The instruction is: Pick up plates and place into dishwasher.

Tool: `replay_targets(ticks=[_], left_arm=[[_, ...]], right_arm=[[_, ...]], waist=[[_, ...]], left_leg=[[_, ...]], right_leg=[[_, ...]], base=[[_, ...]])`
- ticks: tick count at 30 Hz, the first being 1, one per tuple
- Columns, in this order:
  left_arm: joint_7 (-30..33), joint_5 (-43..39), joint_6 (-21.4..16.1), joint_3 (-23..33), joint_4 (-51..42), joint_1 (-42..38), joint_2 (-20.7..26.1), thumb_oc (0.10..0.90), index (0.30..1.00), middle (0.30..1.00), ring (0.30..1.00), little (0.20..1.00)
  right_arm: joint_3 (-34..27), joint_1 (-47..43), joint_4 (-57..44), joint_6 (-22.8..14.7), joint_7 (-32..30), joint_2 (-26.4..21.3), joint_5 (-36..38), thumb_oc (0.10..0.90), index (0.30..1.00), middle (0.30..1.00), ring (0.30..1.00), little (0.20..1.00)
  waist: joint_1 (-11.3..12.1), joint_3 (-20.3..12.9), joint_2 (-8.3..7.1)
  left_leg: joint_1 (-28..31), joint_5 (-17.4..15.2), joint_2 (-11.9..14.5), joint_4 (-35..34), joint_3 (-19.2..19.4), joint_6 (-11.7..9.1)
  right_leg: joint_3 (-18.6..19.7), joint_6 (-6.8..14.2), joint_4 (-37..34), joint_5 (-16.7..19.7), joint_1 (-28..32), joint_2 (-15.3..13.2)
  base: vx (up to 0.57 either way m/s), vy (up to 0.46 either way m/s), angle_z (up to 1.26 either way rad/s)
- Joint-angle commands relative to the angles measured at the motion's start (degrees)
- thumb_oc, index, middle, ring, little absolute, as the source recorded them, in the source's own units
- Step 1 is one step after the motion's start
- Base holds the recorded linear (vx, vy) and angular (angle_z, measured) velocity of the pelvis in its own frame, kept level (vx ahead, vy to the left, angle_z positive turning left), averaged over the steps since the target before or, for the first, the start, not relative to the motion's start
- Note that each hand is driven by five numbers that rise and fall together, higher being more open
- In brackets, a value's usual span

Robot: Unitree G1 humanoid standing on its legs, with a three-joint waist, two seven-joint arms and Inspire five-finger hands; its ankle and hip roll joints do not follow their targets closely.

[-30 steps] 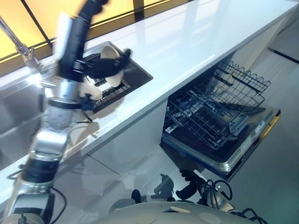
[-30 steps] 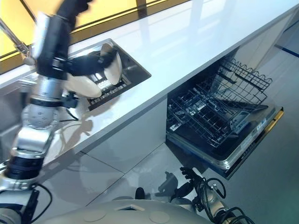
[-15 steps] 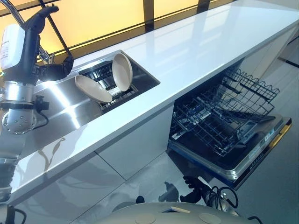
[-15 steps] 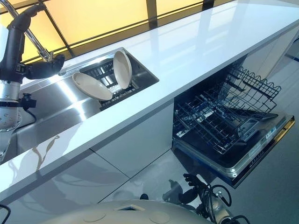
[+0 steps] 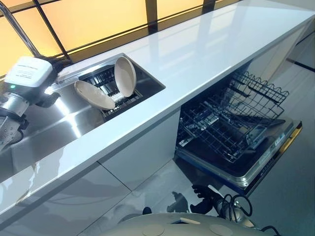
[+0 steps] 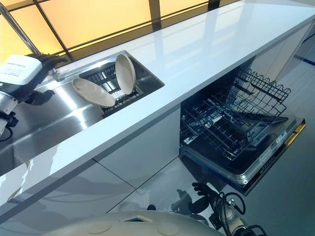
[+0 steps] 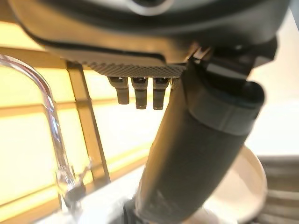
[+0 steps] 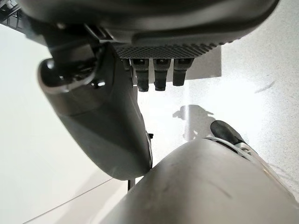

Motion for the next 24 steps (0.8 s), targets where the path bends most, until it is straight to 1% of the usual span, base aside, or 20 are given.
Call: replay_targets(ticks=[1, 6, 9, 14, 15, 16, 18, 21, 23, 24], left_arm=[[-0.59, -0.60, 0.75, 2.87, 2.82, -12.92, 6.41, 0.800, 0.900, 0.900, 0.900, 0.900], [-2.35, -1.36, 1.60, -1.58, 4.39, -17.20, 5.89, 0.800, 0.900, 0.900, 0.900, 0.900], [-1.45, -1.33, 1.95, -3.92, 5.38, -19.11, 5.09, 0.800, 0.900, 0.900, 0.900, 0.900], [-0.98, -0.09, 2.30, -5.67, 6.14, -20.11, 3.72, 0.800, 0.900, 0.900, 0.900, 0.900], [-1.19, 0.99, 3.09, -5.76, 6.02, -20.08, 2.88, 0.800, 0.900, 0.900, 0.900, 0.900], [-1.07, 1.24, 3.01, -5.78, 6.43, -20.06, 2.71, 0.800, 0.900, 0.900, 0.900, 0.900], [-0.23, 2.52, 2.94, -6.15, 7.96, -20.07, 1.70, 0.800, 0.900, 0.900, 0.900, 0.900], [0.77, 4.44, 3.37, -8.37, 9.86, -20.25, 0.45, 0.800, 0.900, 0.900, 0.900, 0.900], [-0.29, 7.55, 3.01, -9.92, 10.25, -20.62, -0.09, 0.800, 0.900, 0.900, 0.900, 0.900], [-0.85, 8.90, 3.45, -11.07, 10.25, -20.83, -0.47, 0.800, 0.900, 0.900, 0.900, 0.900]], right_arm=[[1.27, -0.30, -2.25, -2.85, 1.25, -4.10, -0.95, 0.800, 0.900, 0.900, 0.900, 0.900], [1.50, -0.60, -2.16, -2.70, 1.65, -4.35, -0.71, 0.800, 0.900, 0.900, 0.900, 0.900], [1.68, -0.76, -1.95, -2.83, 1.61, -4.27, -0.62, 0.800, 0.900, 0.900, 0.900, 0.900], [1.68, -0.92, -1.25, -3.04, 1.52, -4.05, -0.51, 0.800, 0.900, 0.900, 0.900, 0.900], [2.02, -0.51, -2.34, -2.17, 1.33, -3.90, -0.63, 0.800, 0.900, 0.900, 0.900, 0.900], [2.19, -0.40, -3.10, -1.50, 1.34, -3.91, -0.57, 0.800, 0.900, 0.900, 0.900, 0.900], [2.91, -0.20, -5.84, 1.12, 1.53, -4.02, -0.10, 0.800, 0.900, 0.900, 0.900, 0.900], [3.45, -0.42, -8.59, 4.34, 2.15, -3.98, 0.52, 0.800, 0.900, 0.900, 0.900, 0.900], [3.58, -0.84, -8.99, 5.26, 2.31, -3.97, 1.27, 0.800, 0.900, 0.900, 0.900, 0.900], [3.54, -1.24, -8.99, 5.66, 2.58, -3.99, 1.52, 0.800, 0.900, 0.900, 0.900, 0.900]], waist=[[-1.73, -0.10, 1.19], [-2.07, -0.10, 1.15], [-2.32, -0.06, 1.12], [-2.61, 0.02, 1.00], [-2.80, 0.12, 0.91], [-2.88, 0.21, 0.89], [-3.10, 0.43, 0.74], [-3.28, 0.13, 0.55], [-3.27, -0.06, 0.43], [-3.28, -0.15, 0.38]], left_leg=[[1.15, -6.26, -2.53, 0.40, 3.20, 0.67], [0.97, -6.24, -2.79, 0.36, 2.96, 0.68], [0.87, -6.25, -2.87, 0.36, 3.03, 0.72], [0.84, -6.33, -2.90, 0.36, 3.38, 0.77], [0.95, -6.41, -3.00, 0.36, 3.36, 0.87], [1.02, -6.39, -3.00, 0.36, 3.39, 0.87], [1.08, -6.33, -2.95, 0.36, 3.53, 0.79], [0.83, -6.21, -2.96, 0.36, 3.54, 0.71], [0.74, -6.17, -2.97, 0.36, 3.65, 0.72], [0.68, -6.15, -3.04, 0.36, 3.59, 0.77]], right_leg=[[0.76, 4.23, 5.91, -0.85, -5.39, 0.54], [0.89, 4.34, 5.87, -0.77, -5.47, 0.69], [1.17, 4.39, 5.89, -0.69, -5.69, 0.74], [1.62, 4.44, 5.90, -0.63, -5.86, 0.82], [1.63, 4.37, 5.69, -0.67, -5.72, 0.79], [1.59, 4.33, 5.66, -0.67, -5.64, 0.76], [1.54, 4.35, 5.71, -0.65, -5.60, 0.72], [1.68, 4.39, 5.83, -0.46, -5.97, 0.72], [1.71, 4.40, 5.81, -0.36, -6.06, 0.72], [1.79, 4.34, 5.78, -0.32, -6.11, 0.74]], base=[[0.00, 0.000, 0.00], [0.00, 0.000, 0.00], [0.00, 0.000, 0.00], [0.00, 0.000, 0.00], [0.00, 0.000, 0.00], [0.00, 0.000, 0.00], [0.00, 0.000, 0.00], [0.01, 0.001, -0.01], [0.02, 0.001, -0.04], [0.02, 0.002, -0.03]])
